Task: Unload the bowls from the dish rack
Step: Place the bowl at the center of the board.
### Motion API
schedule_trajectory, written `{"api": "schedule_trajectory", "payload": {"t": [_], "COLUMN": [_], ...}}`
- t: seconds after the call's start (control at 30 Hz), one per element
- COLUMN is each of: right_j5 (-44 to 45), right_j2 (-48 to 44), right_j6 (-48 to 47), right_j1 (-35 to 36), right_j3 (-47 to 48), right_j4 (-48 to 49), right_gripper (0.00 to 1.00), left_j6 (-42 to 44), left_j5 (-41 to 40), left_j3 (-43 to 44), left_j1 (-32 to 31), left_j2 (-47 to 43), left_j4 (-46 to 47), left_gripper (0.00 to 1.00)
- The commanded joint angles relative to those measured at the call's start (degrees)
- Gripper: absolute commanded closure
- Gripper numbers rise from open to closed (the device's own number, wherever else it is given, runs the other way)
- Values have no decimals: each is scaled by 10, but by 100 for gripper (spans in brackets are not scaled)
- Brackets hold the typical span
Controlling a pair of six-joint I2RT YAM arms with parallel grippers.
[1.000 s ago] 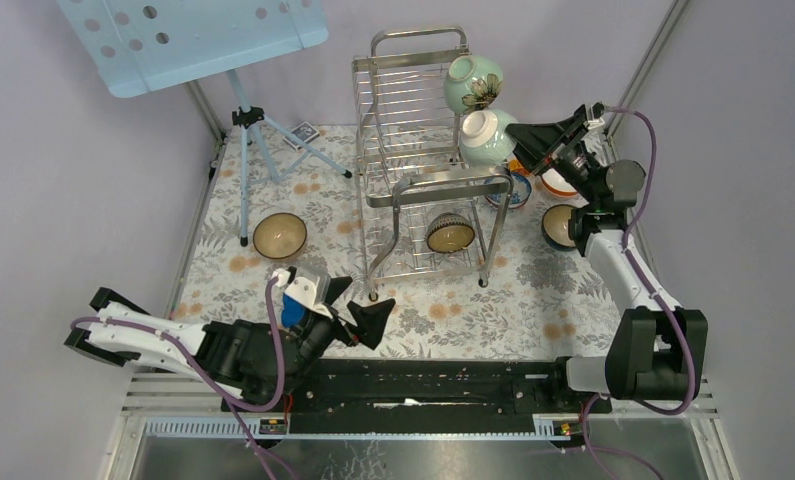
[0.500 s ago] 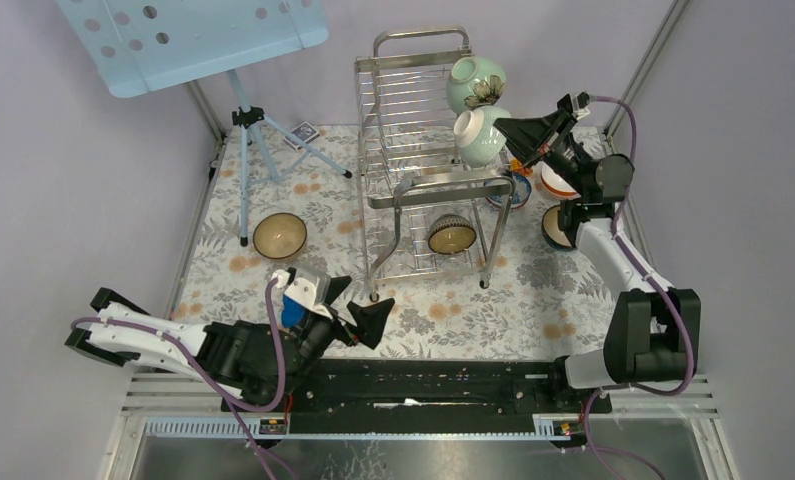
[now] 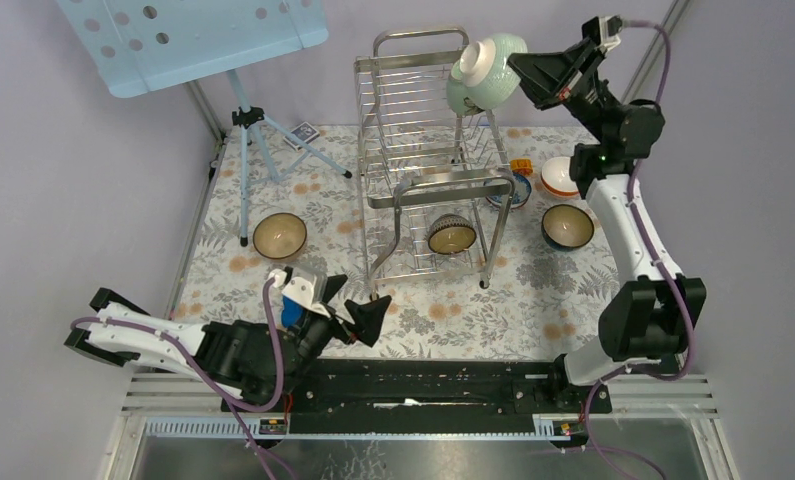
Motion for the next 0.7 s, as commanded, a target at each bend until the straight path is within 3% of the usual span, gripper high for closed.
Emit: {"api": "schedule_trajectory", "payload": {"t": [0.0, 0.07, 0.17, 0.23, 0.43, 0.67], "right_j5": [-35, -26, 57, 112, 205, 220], "right_j2": [-76, -131, -182, -194, -223, -231], "right_j6": [-171, -362, -648, -756, -899, -934], "right_j1": [31, 59, 135, 187, 276, 311], "right_j3": [81, 109, 212, 271, 328, 324], "right_j4": [-142, -391, -717, -851, -1028, -1052], "right_gripper": [100, 100, 100, 100, 100, 100], "left_j6": [-17, -41, -53, -33, 75, 75], "left_j5": [-45, -75, -108, -122, -153, -162], "left_j3": [39, 61, 98, 122, 187, 238], "left_j1": [1, 1, 1, 1, 1, 1], "left_j2": [-11, -13, -17, -21, -34, -46], "left_j4": [-33, -80, -130, -139, -90, -89], "left_gripper": [1, 1, 1, 1, 1, 1]}}
